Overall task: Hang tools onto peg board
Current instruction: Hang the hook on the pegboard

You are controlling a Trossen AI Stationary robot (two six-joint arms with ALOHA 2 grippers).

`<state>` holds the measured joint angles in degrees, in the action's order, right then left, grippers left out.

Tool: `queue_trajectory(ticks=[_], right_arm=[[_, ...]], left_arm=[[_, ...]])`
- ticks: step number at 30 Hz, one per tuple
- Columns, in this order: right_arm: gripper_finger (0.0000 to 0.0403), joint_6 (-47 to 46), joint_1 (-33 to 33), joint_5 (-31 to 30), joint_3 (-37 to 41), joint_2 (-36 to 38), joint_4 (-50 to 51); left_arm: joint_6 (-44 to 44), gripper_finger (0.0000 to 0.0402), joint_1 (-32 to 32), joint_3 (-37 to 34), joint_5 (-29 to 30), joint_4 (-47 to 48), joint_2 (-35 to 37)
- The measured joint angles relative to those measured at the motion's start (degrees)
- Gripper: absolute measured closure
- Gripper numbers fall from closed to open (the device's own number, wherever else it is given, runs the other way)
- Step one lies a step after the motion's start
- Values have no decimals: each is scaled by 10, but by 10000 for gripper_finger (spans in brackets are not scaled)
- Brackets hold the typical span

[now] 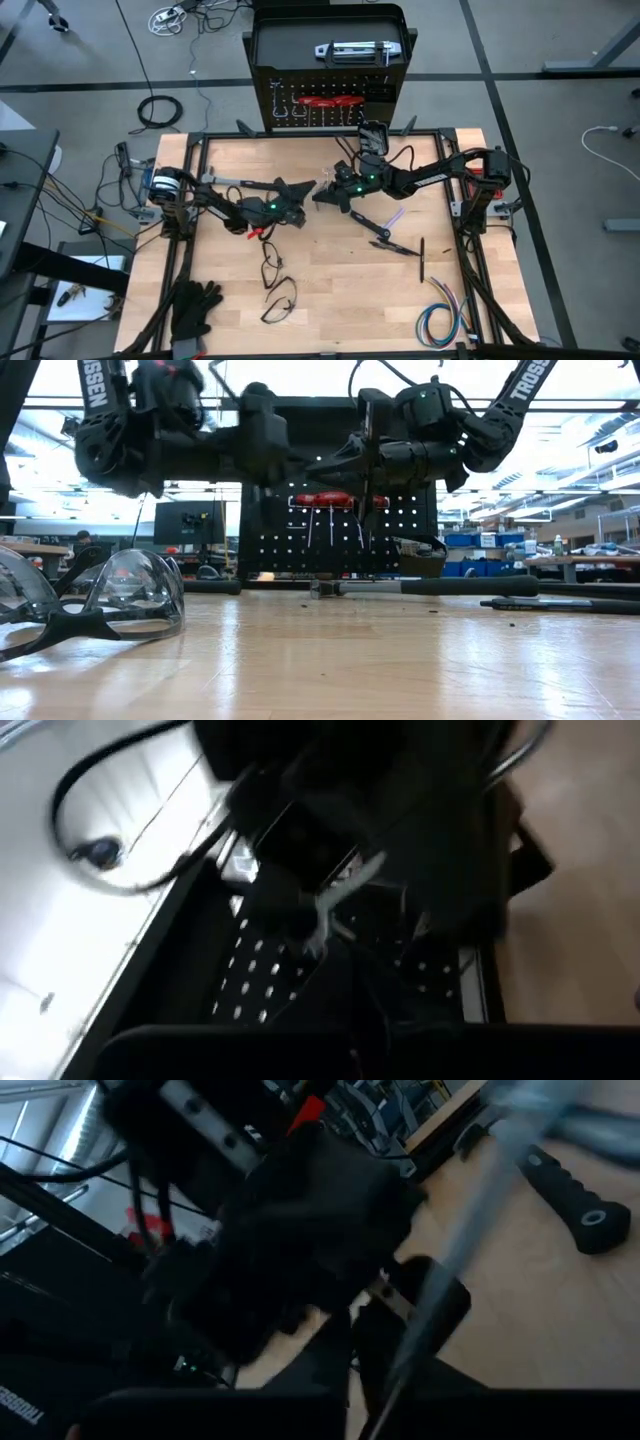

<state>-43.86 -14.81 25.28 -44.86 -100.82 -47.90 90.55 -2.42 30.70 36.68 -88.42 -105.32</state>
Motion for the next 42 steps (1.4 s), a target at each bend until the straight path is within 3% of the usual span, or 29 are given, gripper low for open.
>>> queue_trajectory(ticks=[5,8,14,25,34,42], right_arm=[[390,0,-8,-4,1,0,2],[396,-21,-18,-41,1,0,-9],[399,-41,-31,-79,1,0,-31],[401,-66,-26,-126,-1,0,-68],[401,-85,-23,-128,-1,-1,-69],[401,-90,-16,-133,-1,-1,-69]], left_arm=[[-46,401,-9,-36,21,5,12],[-77,401,-33,-39,25,23,11],[-59,390,-58,-7,21,49,10],[-188,331,-47,54,-13,207,9],[-55,250,-42,59,-15,205,9],[14,244,-3,60,-67,207,9]])
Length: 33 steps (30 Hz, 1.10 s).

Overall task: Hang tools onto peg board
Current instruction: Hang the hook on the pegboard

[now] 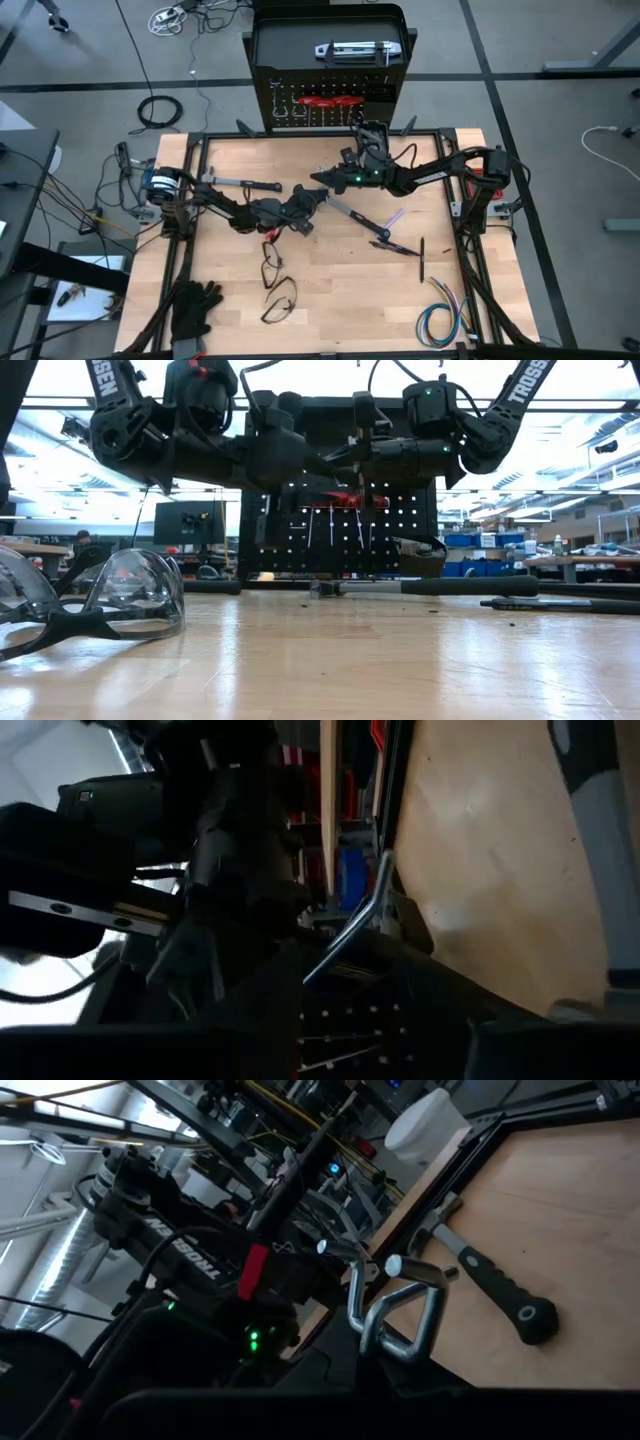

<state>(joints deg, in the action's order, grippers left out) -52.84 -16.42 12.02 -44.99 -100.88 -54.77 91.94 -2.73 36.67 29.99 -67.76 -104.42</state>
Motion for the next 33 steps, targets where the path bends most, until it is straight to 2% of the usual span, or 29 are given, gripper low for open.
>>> queue_trajectory(ticks=[6,8,10,13,15,20,26,33], right_arm=[[400,-7,2,-2,0,0,0],[399,-8,2,-4,0,0,0],[396,-14,2,-4,0,0,2],[386,-14,4,-5,0,0,5],[374,-17,4,-5,0,0,9],[340,4,3,-2,0,-1,13],[297,19,-8,32,1,-1,16],[260,35,-24,32,34,-1,-13]], left_arm=[[56,247,15,4,-66,0,0],[62,261,18,10,-79,0,0],[66,291,20,17,-82,2,0],[51,365,20,26,-78,6,0],[28,387,20,29,-78,4,0],[10,397,16,26,-79,-2,1],[0,400,9,18,-71,-2,1],[0,401,8,16,-25,-5,0]])
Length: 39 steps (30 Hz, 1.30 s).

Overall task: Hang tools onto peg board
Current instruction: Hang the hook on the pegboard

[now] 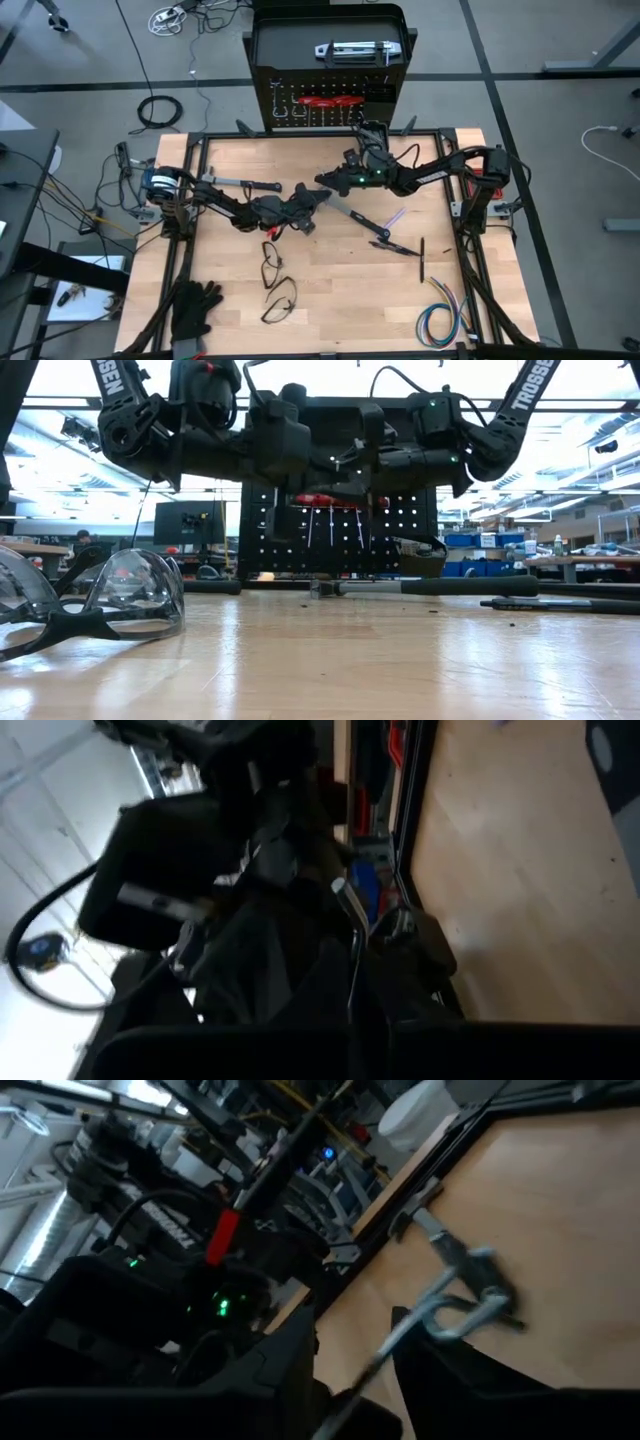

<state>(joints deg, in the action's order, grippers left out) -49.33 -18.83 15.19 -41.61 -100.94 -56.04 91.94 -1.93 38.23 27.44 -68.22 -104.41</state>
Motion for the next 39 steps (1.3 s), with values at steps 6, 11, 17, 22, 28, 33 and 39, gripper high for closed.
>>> queue_trajectory(ticks=[6,11,17,22,28,33,39], right_arm=[[245,-21,-29,36,46,1,-74],[243,-21,-48,74,77,1,-94],[245,28,-56,127,101,12,-101],[245,120,-17,28,98,61,17],[245,242,33,-210,96,130,165],[245,355,67,-343,93,140,166],[245,551,94,-357,92,139,167]], left_arm=[[-26,401,1,0,1,-10,0],[-26,401,1,0,-2,-10,0],[-28,401,8,0,12,-12,0],[-70,401,28,-1,10,-12,0],[-81,401,57,-1,-20,-11,2],[-122,401,99,-3,-111,-6,2],[-145,401,133,-30,-210,-54,2]])
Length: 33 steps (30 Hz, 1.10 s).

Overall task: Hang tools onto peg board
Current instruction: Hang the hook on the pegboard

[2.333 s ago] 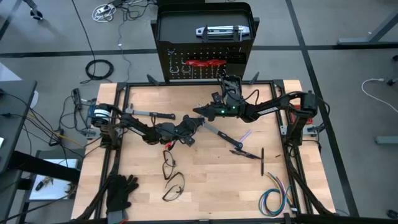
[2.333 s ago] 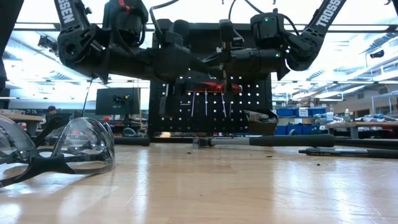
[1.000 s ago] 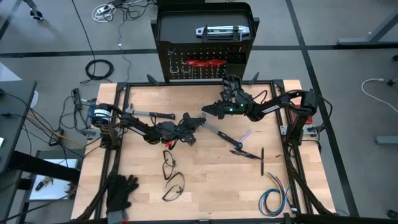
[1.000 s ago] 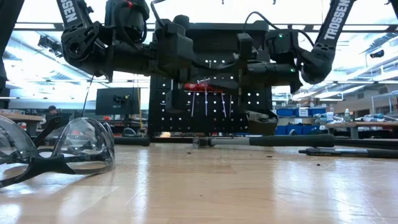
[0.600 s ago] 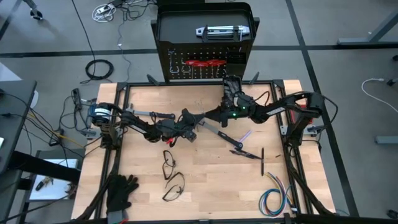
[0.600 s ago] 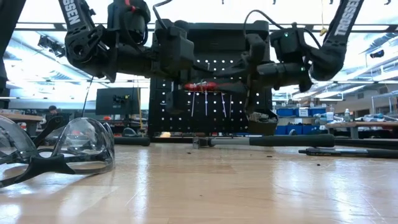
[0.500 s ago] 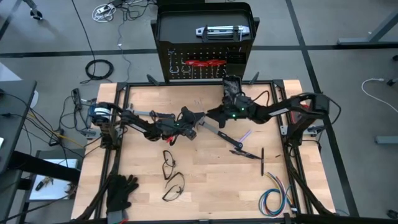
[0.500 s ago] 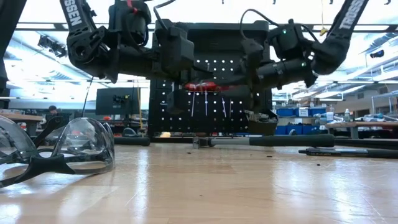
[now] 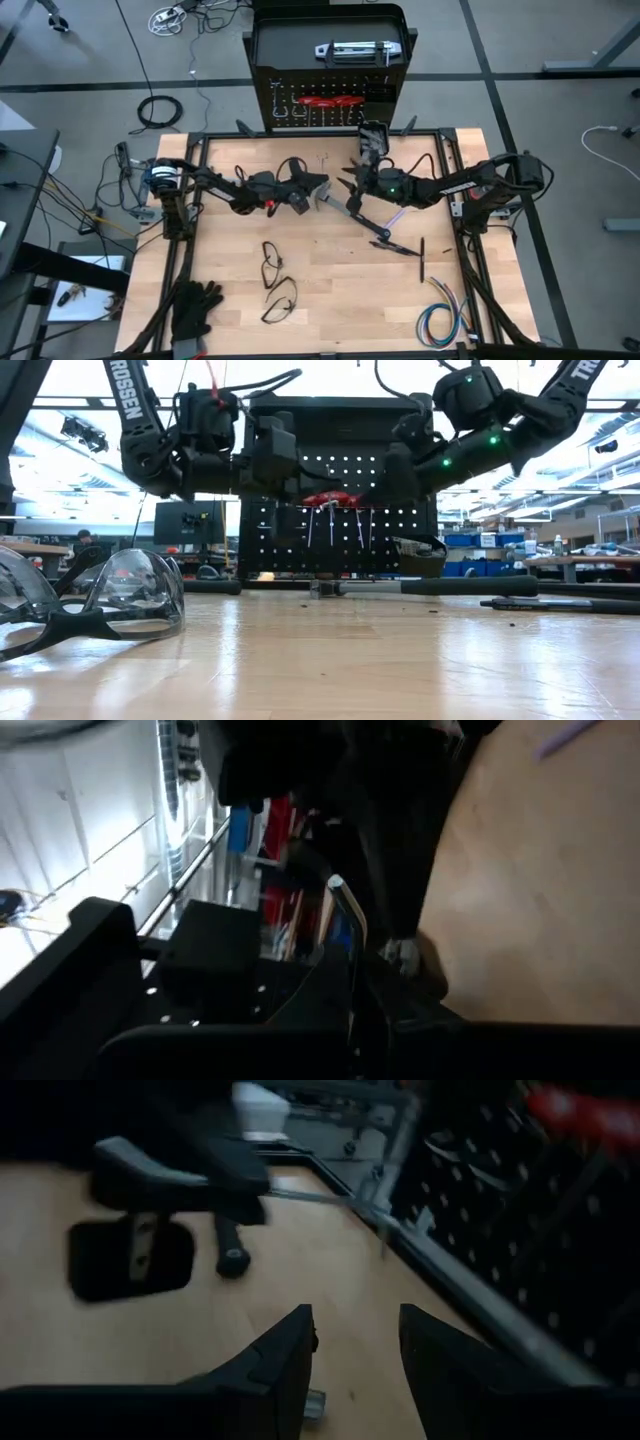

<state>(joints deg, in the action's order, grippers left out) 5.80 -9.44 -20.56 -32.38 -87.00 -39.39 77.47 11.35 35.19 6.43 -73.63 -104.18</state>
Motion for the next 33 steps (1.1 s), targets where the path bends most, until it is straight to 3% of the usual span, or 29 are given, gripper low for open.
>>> queue_trajectory(ticks=[4,9,12,15,20,33], right_arm=[[245,74,26,-13,-5,0,-18],[250,123,81,-73,-54,-1,17],[255,116,102,-122,-103,-1,98],[261,94,113,-131,-141,-1,139],[274,37,117,-151,-162,-2,149],[300,-17,131,-225,-247,-135,150]], left_arm=[[-45,401,10,-18,-31,-16,0],[-36,401,9,-20,4,-10,0],[-56,401,9,-20,8,-2,12],[-58,401,5,-12,40,22,31],[-41,401,-9,-2,108,56,52],[-46,401,-35,4,178,88,52]])
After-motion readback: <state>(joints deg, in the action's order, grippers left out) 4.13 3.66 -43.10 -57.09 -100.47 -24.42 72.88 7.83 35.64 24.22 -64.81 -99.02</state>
